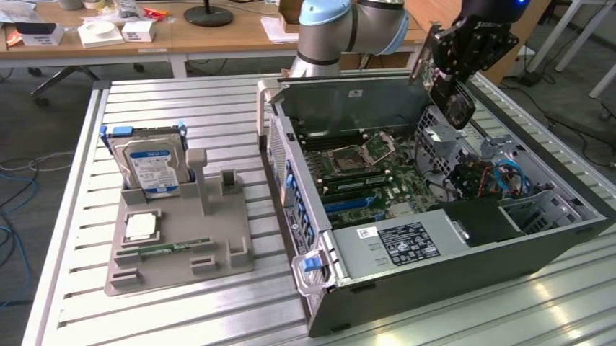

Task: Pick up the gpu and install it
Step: 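Pick up the gpu and move the gpu toward the slot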

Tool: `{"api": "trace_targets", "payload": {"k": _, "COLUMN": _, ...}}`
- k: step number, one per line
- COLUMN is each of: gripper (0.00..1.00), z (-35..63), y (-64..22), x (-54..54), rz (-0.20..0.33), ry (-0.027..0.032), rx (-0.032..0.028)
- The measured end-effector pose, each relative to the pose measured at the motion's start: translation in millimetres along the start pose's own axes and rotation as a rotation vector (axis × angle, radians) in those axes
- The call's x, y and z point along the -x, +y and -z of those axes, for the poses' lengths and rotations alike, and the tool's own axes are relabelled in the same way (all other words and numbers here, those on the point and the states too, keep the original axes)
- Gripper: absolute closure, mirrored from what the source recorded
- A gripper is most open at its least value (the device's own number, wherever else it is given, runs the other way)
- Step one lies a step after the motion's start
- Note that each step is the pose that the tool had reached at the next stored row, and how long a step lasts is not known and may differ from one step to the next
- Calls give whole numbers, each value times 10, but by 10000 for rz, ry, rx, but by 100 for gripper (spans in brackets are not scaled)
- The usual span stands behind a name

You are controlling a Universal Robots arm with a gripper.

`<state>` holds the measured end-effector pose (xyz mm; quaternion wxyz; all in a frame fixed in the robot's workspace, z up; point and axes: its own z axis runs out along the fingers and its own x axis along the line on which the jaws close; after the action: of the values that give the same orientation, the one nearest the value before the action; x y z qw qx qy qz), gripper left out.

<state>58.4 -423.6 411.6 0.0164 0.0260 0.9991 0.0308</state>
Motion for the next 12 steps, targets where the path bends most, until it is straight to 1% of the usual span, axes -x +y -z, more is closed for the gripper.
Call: {"api": "trace_targets", "payload": {"k": 12, "gripper": 74, "z": 1, "y": 0, "x": -7, "rz": -1, "ry": 0, "rx": -1}}
